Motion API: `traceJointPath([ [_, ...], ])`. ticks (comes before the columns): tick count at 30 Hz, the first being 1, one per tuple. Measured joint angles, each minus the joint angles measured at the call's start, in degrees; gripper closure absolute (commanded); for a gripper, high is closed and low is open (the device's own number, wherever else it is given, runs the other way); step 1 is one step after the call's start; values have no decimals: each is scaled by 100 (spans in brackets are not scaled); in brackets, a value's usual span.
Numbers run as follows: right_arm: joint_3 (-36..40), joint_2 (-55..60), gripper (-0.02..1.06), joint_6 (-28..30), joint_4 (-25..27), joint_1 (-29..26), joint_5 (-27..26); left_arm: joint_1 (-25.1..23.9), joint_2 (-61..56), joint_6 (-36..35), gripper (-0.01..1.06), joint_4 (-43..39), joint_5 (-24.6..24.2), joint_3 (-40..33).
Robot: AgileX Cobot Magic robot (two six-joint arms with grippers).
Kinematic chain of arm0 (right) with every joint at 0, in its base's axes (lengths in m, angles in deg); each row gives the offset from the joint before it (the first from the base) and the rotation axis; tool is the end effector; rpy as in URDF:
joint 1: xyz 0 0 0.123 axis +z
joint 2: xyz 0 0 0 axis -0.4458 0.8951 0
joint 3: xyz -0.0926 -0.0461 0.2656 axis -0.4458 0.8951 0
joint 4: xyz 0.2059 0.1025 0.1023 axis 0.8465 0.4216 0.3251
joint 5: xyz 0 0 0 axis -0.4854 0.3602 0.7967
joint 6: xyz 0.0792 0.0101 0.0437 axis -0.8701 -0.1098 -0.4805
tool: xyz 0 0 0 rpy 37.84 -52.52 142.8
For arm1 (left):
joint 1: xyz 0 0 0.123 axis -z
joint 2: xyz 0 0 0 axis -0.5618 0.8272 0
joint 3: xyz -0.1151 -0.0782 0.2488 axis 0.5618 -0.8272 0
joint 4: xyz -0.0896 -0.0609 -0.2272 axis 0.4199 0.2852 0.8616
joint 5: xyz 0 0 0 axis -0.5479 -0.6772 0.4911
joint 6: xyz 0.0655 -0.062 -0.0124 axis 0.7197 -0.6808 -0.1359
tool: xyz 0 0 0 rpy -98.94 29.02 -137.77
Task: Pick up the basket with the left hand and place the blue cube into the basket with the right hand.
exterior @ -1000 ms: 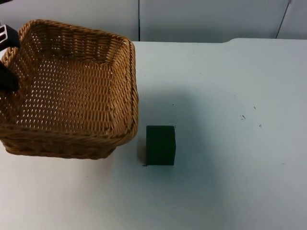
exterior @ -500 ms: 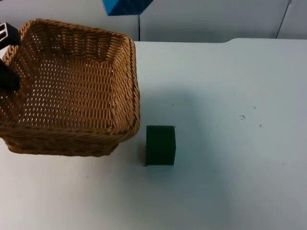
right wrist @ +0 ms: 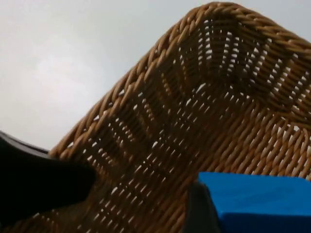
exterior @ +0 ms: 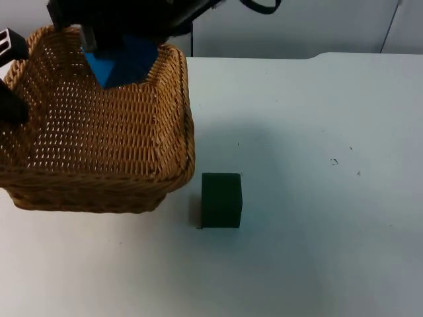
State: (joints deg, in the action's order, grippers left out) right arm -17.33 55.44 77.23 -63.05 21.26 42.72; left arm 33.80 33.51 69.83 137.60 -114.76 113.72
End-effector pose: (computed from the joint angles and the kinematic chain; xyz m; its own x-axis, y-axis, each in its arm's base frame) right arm 0.3200 0.3470 0.2369 -0.5323 -0.4028 -0.7446 -0.6600 0.7482 0.0671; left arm 0.2781 -0.0326 0.1948 -0.8226 -0.3360 -0.4587 -0.0759 0.8644 -0.4970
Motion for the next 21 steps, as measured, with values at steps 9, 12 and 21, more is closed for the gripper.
traceJointPath([
  [9,-2,398,105,4,0,0,12,0,0,12,105,27,0,0],
  [12,-2,518,105,14,0,0,-42,0,0,12,105,42,0,0],
  [21,-2,722,104,28,278,0,-132,0,0,12,105,47,-27,0],
])
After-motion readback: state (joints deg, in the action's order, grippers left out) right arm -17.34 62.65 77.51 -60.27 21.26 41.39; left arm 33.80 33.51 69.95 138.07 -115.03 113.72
